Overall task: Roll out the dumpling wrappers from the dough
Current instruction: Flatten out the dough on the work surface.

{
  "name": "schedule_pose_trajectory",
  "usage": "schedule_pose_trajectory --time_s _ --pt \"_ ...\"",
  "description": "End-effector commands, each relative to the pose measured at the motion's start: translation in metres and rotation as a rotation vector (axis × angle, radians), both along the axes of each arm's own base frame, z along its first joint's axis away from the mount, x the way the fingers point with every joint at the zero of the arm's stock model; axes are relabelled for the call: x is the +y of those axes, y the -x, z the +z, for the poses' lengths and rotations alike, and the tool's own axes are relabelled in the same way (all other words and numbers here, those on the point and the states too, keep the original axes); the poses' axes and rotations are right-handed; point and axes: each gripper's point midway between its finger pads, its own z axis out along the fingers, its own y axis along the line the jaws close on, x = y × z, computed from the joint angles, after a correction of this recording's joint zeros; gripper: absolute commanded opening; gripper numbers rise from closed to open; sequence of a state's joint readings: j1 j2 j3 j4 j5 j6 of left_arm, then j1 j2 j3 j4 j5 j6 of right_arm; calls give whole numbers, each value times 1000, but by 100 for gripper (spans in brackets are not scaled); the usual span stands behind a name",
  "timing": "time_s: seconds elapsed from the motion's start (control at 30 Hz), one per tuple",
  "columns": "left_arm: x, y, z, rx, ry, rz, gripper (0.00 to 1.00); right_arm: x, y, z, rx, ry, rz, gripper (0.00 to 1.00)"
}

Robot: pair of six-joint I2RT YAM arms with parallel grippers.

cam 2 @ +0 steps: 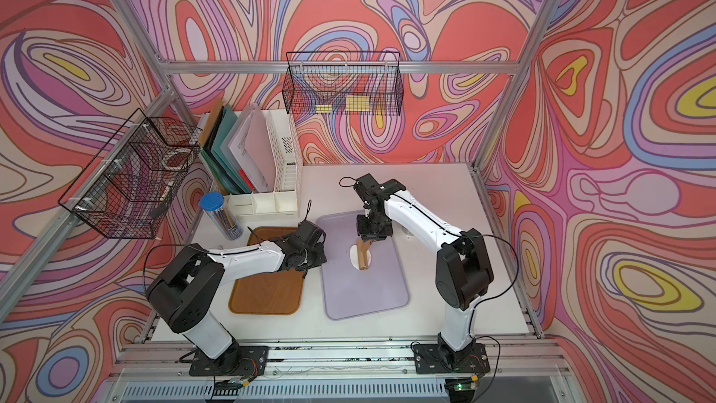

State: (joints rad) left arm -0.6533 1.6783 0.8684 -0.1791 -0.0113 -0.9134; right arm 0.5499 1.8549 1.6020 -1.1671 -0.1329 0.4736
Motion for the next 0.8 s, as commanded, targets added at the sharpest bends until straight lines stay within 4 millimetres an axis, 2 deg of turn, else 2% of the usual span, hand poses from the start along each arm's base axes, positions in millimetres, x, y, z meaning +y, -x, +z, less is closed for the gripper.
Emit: schedule_pose_trajectory --time_s 0.0,0.23,0.47,0.77 --pt "-12 0 4 -15 35 -35 0 14 24 -84 197 35 29 0" --pt "-13 2 2 -4 31 -46 0 21 21 -103 241 -94 2 0" --pt "-15 3 1 2 27 -56 0 11 24 -118 279 -130 -25 0" --pt "-15 4 1 2 15 -59 0 3 20 -114 254 -122 -42 0"
